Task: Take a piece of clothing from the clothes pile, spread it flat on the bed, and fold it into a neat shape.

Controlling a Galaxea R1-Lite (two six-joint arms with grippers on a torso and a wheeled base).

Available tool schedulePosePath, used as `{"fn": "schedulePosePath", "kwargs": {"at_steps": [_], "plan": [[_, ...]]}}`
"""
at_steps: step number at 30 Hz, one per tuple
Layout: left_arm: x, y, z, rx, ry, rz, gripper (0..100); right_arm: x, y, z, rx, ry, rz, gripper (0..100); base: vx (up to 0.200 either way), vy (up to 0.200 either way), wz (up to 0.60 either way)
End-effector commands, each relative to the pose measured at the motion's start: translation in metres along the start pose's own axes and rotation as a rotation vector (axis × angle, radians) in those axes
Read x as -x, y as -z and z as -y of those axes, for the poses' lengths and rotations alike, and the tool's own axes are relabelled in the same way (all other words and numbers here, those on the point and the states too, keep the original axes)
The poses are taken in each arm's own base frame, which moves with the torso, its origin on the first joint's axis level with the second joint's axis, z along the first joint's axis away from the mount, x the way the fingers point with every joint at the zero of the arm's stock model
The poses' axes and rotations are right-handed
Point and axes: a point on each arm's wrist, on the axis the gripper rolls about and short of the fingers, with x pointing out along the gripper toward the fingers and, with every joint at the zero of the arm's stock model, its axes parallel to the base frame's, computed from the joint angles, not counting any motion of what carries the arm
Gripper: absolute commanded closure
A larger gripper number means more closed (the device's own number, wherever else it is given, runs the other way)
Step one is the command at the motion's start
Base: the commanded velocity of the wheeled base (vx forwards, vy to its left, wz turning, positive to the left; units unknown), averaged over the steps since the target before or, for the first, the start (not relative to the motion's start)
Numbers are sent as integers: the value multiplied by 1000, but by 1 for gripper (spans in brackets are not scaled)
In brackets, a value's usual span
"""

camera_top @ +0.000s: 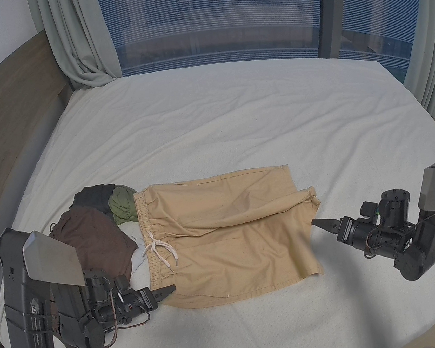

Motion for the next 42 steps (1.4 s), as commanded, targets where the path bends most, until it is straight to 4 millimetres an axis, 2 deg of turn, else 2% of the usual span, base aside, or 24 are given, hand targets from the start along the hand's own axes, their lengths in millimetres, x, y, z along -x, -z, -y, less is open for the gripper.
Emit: {"fn": "schedulePosePath", "kwargs": {"at_steps": [1, 5, 11, 19, 29, 37, 42], "plan": [[-1, 1, -1, 0, 0, -3, 100, 0, 2, 2, -4, 9, -9, 0, 0, 0, 0], [0, -2, -3, -3, -4, 8, 100, 2, 4, 3, -7, 15, -20, 0, 0, 0, 0], [19, -22, -4, 1, -19, 86, 100, 6, 13, 5, -14, 31, -56, 0, 0, 0, 0], [37, -33, -16, 18, -57, 136, 100, 5, 27, 15, -16, 67, -109, 0, 0, 0, 0], [34, -28, -13, -1, -51, 113, 100, -6, 56, 39, -52, 127, -204, 0, 0, 0, 0], [32, -28, -13, -4, -51, 110, 100, -4, 69, 33, -62, 54, -297, 0, 0, 0, 0], [32, -28, -13, -4, -49, 113, 100, -9, 81, 37, -56, 46, -309, 0, 0, 0, 0]]}}
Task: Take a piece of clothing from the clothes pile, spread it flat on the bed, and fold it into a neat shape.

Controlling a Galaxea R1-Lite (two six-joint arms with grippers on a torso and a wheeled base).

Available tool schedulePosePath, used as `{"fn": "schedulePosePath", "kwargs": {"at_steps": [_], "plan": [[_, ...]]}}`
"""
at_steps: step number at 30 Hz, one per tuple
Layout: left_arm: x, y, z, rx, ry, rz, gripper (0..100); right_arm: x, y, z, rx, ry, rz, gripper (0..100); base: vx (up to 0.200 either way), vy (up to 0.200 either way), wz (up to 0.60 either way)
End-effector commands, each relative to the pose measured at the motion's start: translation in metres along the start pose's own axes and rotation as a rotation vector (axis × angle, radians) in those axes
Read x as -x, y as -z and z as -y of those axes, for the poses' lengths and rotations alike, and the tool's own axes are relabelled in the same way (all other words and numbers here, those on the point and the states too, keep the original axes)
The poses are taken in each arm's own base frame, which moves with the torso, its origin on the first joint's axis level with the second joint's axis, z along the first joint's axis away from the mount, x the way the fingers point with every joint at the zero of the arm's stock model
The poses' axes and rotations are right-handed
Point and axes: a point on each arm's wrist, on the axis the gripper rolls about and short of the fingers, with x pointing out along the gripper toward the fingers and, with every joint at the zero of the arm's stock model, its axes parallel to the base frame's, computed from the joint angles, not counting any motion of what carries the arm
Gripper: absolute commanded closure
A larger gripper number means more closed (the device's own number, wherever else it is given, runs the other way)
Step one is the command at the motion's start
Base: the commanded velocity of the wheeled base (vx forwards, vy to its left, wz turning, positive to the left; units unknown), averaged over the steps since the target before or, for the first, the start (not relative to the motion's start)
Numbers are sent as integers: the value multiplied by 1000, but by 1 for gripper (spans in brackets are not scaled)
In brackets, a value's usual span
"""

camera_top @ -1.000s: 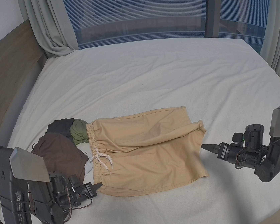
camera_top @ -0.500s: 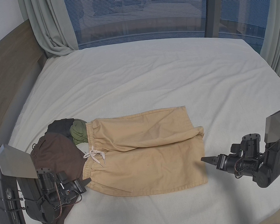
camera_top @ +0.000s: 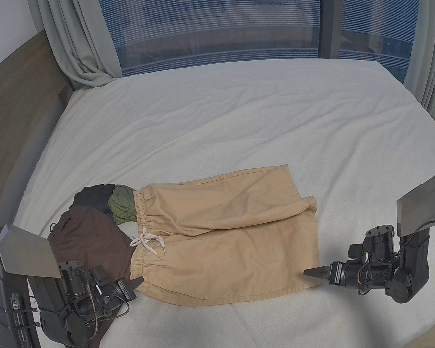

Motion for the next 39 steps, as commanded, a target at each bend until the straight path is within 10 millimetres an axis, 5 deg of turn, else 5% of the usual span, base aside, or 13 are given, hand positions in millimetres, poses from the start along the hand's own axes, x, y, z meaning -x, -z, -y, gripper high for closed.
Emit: {"fn": "schedulePosePath", "kwargs": {"at_steps": [1, 6, 7, 23, 36, 37, 39], "plan": [[-1, 0, 0, 1, 0, 0, 100, -7, 11, 5, 8, -9, -11, 0, 0, 0, 0], [-1, -1, -1, 0, 0, 3, 100, -6, 14, 5, 14, -20, -5, 0, 0, 0, 0], [-1, -1, -1, 0, -1, 4, 100, -6, 14, 5, 14, -20, -5, 100, 0, 0, 0], [-1, 0, -1, 1, -2, 3, 100, 17, 3, -5, -5, -23, 23, 100, 0, 0, 0], [-2, 9, 3, 2, 3, -35, 100, 26, 2, 10, 71, 71, -46, 100, 0, 0, 0], [-2, 10, 3, 3, 2, -40, 100, 26, 2, 10, 71, 71, -46, 0, 0, 0, 0], [-2, 12, 4, 2, 5, -47, 100, 26, 2, 10, 73, 68, -45, 0, 0, 0, 0]]}}
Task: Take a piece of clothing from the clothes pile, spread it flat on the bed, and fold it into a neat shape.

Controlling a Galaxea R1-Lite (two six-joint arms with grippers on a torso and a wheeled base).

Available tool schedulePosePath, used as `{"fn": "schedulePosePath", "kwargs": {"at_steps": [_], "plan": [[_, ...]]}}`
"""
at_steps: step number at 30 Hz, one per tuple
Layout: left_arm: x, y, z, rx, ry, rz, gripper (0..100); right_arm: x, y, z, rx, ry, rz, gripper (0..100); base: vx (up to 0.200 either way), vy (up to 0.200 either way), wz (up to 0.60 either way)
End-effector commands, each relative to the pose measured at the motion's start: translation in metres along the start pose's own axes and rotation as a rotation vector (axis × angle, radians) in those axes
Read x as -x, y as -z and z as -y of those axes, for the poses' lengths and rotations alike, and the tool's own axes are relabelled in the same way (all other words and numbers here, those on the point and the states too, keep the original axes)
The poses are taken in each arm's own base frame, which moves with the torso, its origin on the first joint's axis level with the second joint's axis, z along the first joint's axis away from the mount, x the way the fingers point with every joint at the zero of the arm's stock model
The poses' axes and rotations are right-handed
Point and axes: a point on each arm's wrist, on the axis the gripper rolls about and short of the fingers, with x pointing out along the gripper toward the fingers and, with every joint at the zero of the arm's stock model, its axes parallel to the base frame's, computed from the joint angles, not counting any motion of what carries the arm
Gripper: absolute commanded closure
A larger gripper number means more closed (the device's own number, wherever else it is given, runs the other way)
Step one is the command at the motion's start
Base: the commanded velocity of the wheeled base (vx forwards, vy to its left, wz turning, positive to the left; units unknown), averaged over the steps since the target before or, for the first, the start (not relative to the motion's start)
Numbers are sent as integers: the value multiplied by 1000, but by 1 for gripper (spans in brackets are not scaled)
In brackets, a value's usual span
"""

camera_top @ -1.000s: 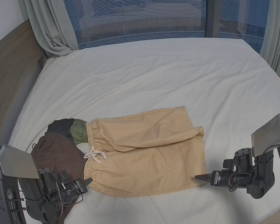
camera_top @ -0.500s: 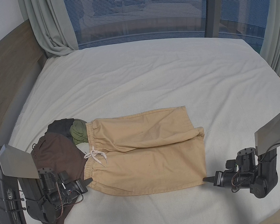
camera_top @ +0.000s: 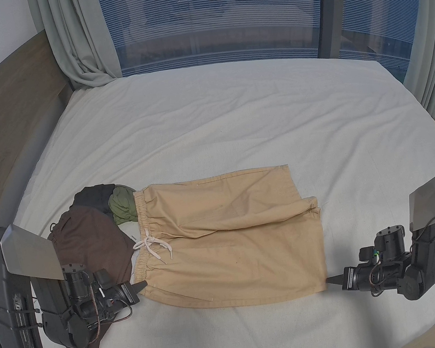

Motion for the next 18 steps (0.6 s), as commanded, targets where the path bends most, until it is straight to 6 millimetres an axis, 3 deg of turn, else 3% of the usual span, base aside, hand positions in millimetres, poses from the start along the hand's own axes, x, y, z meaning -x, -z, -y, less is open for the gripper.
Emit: {"fn": "schedulePosePath", "kwargs": {"at_steps": [1, 18], "plan": [[-1, 4, 2, 0, 6, -19, 100, 0, -2, -1, 3, -6, 9, 0, 0, 0, 0], [-4, 3, -2, 3, -6, -7, 100, -21, 20, 1, 34, -39, -21, 0, 0, 0, 0]]}}
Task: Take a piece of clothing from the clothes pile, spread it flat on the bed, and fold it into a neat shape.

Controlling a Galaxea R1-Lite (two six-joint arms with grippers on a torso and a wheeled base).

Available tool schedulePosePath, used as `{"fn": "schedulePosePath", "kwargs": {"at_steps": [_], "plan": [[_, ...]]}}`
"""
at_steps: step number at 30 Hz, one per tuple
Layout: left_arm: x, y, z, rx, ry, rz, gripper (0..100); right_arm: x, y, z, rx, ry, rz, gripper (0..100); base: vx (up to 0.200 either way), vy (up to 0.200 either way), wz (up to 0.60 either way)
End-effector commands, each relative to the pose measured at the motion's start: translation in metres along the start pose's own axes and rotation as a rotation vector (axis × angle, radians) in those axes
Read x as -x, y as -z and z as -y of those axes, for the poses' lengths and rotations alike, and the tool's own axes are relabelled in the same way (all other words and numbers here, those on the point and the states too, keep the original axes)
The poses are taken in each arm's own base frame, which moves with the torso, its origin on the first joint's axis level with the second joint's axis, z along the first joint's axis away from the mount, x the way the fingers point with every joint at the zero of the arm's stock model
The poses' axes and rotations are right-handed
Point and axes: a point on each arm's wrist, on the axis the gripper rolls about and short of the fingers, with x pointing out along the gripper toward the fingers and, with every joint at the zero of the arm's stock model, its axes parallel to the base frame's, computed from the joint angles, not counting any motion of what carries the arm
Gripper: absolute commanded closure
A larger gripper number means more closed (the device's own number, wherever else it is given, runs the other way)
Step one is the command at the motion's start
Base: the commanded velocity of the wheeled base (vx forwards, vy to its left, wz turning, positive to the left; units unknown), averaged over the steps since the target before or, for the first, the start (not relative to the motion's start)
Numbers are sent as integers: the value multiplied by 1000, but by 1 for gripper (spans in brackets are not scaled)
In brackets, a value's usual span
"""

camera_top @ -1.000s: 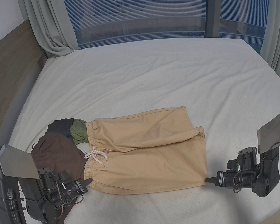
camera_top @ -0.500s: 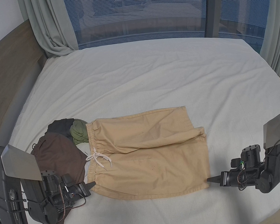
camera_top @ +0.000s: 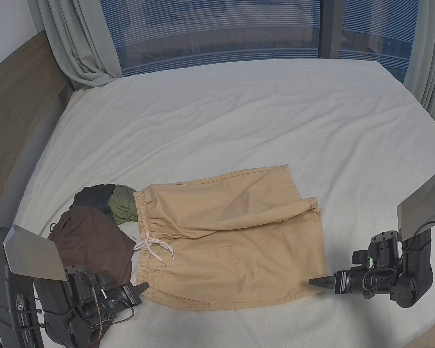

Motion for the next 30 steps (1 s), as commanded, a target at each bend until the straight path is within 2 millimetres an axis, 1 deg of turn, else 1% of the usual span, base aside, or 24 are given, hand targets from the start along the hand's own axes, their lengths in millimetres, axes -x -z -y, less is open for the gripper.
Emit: {"fn": "schedulePosePath", "kwargs": {"at_steps": [1, 3, 4, 12, 17, 19, 21, 25, 26, 30], "plan": [[-1, -1, -2, 1, -4, 7, 100, -5, 14, 1, -10, 8, -60, 0, 0, 0, 0], [-1, -1, -2, 1, -4, 7, 100, -5, 14, 0, -11, 6, -61, 0, 0, 0, 0], [-1, -1, -2, 1, -5, 8, 100, -6, 13, -1, -17, 2, -55, 100, 0, 0, 0], [-1, -3, -1, 2, 0, 12, 100, -7, 11, -1, -35, 0, -41, 100, 0, 0, 0], [4, -6, 3, 2, 14, 19, 100, 1, 7, -2, -36, 3, -31, 100, 0, 0, 0], [18, -11, 11, 5, 28, 31, 100, 17, 1, -11, -25, -5, -6, 100, 0, 0, 0], [28, -9, 17, 12, 52, 9, 100, 23, 1, -14, -17, 2, -16, 100, 0, 0, 0], [40, -1, 21, 12, 48, -27, 100, 29, 5, -11, 12, 29, -56, 100, 0, 0, 0], [42, 1, 20, 8, 45, -35, 100, 35, 8, -9, 39, 46, -77, 100, 0, 0, 0], [50, 12, 20, -25, 29, -82, 100, 42, 14, -10, 48, 59, -106, 100, 0, 0, 0]]}}
